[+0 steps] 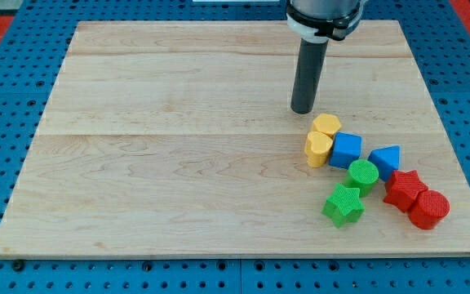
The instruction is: Point your arm at red circle
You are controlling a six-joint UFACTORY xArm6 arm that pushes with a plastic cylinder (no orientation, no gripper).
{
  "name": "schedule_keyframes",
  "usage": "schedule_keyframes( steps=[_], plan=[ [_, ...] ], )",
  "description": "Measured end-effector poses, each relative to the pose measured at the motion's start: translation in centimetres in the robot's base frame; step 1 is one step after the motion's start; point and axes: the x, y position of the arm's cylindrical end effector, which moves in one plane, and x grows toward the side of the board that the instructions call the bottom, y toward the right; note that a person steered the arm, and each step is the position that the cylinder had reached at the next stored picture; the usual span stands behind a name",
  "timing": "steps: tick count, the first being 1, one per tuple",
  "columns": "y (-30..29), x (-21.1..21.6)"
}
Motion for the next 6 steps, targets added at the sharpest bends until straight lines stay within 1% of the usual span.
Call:
schedule_keyframes(
  steps=[2,3,4,5,6],
  plan=[
    [1.1,-0.4],
    [10.7,-3.2],
    [21.8,4.3],
    [25.0,13.6],
    [23.5,18.1]
  ],
)
